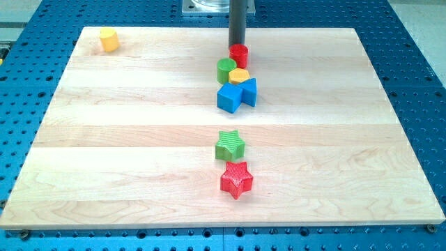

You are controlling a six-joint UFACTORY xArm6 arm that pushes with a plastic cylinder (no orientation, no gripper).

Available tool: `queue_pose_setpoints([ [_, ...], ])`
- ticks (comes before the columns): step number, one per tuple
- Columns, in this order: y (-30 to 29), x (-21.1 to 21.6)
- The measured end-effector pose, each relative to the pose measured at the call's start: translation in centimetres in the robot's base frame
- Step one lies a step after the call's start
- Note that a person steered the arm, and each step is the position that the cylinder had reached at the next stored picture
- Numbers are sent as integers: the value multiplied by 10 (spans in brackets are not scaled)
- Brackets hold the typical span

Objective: Place green star at the top center of the board

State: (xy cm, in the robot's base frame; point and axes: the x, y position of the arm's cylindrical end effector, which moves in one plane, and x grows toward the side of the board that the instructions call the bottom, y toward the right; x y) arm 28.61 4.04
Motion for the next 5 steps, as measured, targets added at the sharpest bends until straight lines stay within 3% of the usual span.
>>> queue_pose_setpoints([
  [1, 2, 49],
  [3, 75, 52],
  [4, 45, 81],
  [5, 53, 96],
])
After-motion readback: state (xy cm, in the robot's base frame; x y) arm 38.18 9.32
